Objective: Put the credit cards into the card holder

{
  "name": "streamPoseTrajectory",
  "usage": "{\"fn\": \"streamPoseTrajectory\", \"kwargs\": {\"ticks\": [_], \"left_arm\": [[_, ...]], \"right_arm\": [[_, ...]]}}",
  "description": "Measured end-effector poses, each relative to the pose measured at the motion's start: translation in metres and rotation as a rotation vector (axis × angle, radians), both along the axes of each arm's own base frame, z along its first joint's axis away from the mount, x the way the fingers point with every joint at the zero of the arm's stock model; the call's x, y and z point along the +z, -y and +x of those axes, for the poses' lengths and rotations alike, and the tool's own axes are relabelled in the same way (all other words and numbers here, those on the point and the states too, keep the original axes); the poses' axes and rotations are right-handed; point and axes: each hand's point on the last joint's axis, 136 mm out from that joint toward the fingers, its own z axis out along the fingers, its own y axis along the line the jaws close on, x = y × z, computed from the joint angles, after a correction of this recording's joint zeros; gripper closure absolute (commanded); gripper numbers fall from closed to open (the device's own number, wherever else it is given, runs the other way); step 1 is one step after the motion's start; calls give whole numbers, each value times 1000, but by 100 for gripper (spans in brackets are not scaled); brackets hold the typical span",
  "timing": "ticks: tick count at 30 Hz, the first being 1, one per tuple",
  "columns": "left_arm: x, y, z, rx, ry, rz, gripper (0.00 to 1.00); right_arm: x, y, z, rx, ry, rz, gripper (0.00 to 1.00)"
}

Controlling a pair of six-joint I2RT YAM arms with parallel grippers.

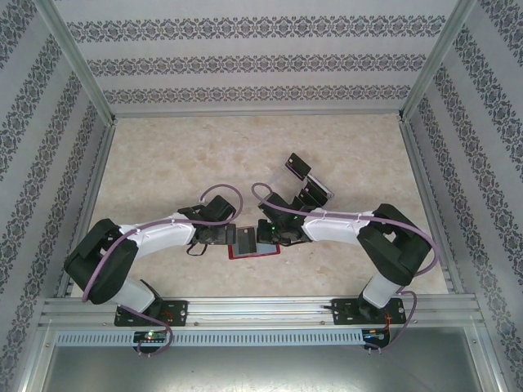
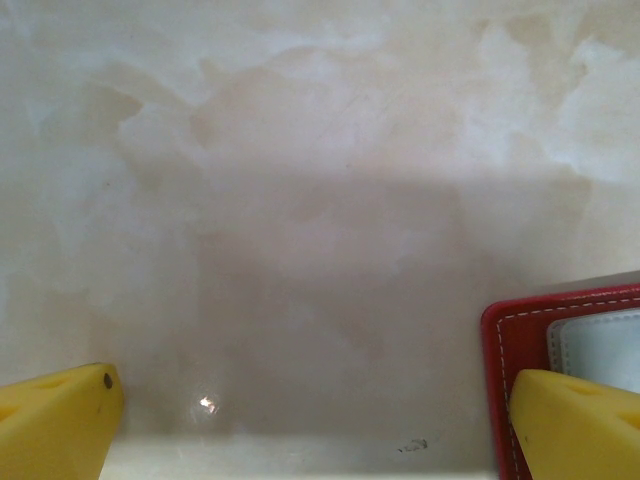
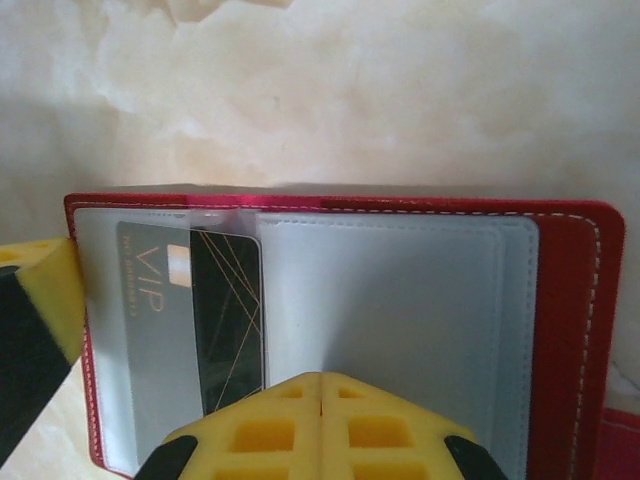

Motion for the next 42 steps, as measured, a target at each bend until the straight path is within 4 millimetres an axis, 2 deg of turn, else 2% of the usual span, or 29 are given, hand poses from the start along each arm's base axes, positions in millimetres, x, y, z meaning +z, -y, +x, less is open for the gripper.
{"fn": "streamPoseTrajectory", "kwargs": {"ticks": [9,17,26,30,36,42], "left_arm": [[0,0,0,0,0,0,0],[0,0,0,0,0,-1,0],[-1,0,0,0,3,-3,0],[-1,0,0,0,3,-3,0],[-1,1,1,0,7,-6,0],[-1,2,2,-1,10,-12,0]], "right_arm": [[-3,-4,1,9,-9,1,97],[-3,-21,-3,45,-7,10,97],[-4,-23,-4,49,-10,8,96],[-4,-15,-2,33,-5,3,96],[-4,12,3,-19,-6,-9,96],[0,18,3,-13,0,-16,96]]}}
